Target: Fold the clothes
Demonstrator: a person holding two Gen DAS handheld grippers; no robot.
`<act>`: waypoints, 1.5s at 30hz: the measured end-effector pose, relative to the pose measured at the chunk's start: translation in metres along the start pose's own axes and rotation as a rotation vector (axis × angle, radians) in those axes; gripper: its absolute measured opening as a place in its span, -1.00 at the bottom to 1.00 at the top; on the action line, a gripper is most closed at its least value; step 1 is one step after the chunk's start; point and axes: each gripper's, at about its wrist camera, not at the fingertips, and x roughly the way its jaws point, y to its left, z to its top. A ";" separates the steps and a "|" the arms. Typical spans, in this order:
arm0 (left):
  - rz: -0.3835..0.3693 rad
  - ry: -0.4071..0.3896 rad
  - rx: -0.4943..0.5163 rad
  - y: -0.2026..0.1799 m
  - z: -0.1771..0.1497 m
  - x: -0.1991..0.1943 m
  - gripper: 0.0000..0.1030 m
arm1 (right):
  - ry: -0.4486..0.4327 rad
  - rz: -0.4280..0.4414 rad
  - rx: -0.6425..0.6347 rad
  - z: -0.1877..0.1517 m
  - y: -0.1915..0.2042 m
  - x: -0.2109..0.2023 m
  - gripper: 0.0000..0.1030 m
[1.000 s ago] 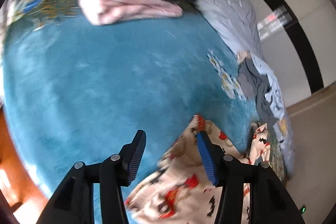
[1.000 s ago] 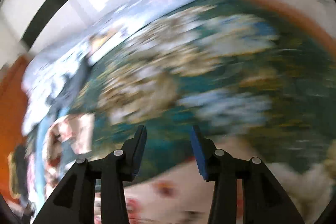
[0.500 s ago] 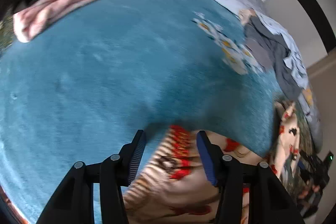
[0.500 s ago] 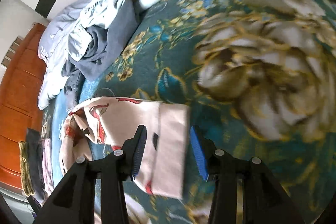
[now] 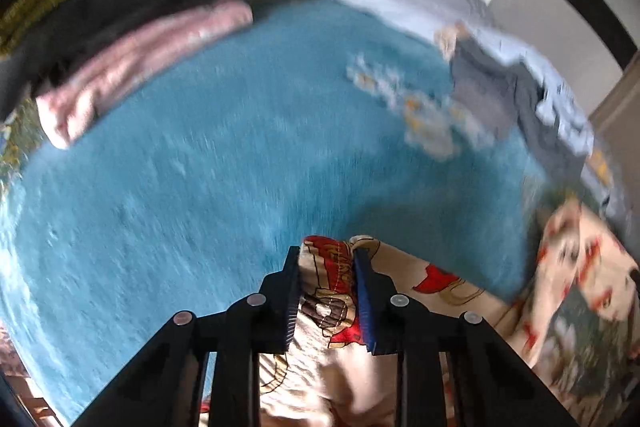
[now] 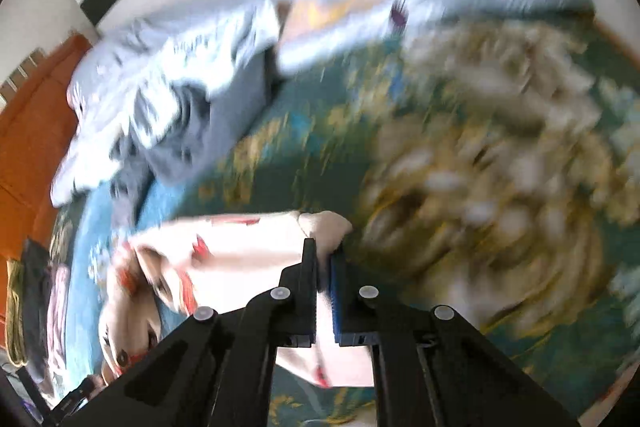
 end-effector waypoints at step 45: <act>0.044 0.107 -0.091 0.023 0.001 0.030 -0.44 | 0.106 0.044 0.512 -0.030 -0.178 -0.041 -0.32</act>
